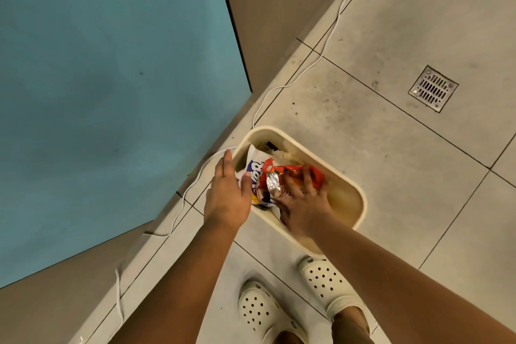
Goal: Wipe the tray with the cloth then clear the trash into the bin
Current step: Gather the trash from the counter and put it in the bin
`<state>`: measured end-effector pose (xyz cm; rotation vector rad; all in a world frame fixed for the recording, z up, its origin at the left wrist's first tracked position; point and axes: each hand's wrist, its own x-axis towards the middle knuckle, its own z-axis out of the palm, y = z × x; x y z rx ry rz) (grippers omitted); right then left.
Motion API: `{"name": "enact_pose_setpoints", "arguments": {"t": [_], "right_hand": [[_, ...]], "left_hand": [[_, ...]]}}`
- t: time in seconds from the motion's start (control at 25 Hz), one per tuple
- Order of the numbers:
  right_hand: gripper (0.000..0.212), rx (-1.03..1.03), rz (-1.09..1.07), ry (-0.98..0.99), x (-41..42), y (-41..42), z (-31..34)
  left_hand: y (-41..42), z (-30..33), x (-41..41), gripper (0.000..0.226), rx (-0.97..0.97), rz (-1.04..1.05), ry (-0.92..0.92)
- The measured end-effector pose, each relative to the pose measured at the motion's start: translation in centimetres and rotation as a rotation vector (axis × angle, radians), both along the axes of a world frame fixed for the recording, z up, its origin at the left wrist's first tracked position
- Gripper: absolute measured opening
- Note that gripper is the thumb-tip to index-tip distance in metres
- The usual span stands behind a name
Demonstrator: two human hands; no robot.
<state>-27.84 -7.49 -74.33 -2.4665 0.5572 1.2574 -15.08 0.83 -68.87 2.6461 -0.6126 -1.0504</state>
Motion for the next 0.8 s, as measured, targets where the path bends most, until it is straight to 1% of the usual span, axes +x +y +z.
{"name": "enact_pose_setpoints", "arguments": {"t": [0.04, 0.08, 0.16, 0.28, 0.44, 0.52, 0.6, 0.68, 0.8], "right_hand": [[0.053, -0.004, 0.019, 0.022, 0.5, -0.2, -0.8], [0.055, -0.002, 0.021, 0.054, 1.1, -0.4, -1.7], [0.062, 0.028, -0.048, 0.097, 2.6, -0.7, -3.6], [0.064, 0.061, -0.139, 0.105, 5.2, -0.8, -6.4], [0.072, 0.069, -0.211, 0.081, 6.6, -1.3, -8.5], [0.079, 0.103, -0.267, 0.049, 6.7, -1.7, -8.5], [0.082, 0.122, -0.303, -0.003, 6.7, -1.6, -7.7], [0.081, 0.1, -0.351, -0.12, 6.1, -1.2, -6.0], [0.074, 0.049, -0.394, -0.303, 3.8, 0.0, -2.5]], "left_hand": [[-0.2, -0.1, 0.3, 0.056, -0.055, 0.042, -0.017], [-0.3, -0.3, 0.6, 0.051, -0.069, 0.061, -0.05], [0.0, -0.8, 0.8, 0.055, -0.047, 0.067, -0.115], [0.3, -1.6, 0.4, 0.065, -0.094, 0.085, -0.125], [0.7, -2.6, 0.1, 0.067, -0.132, 0.082, -0.154], [0.7, -2.9, 0.4, 0.071, -0.107, 0.061, -0.149], [0.9, -2.8, 0.6, 0.074, -0.056, 0.005, -0.12], [0.9, -2.0, 0.8, 0.069, -0.025, -0.039, -0.08], [1.3, 0.7, 0.5, 0.065, 0.004, 0.024, -0.013]]}}
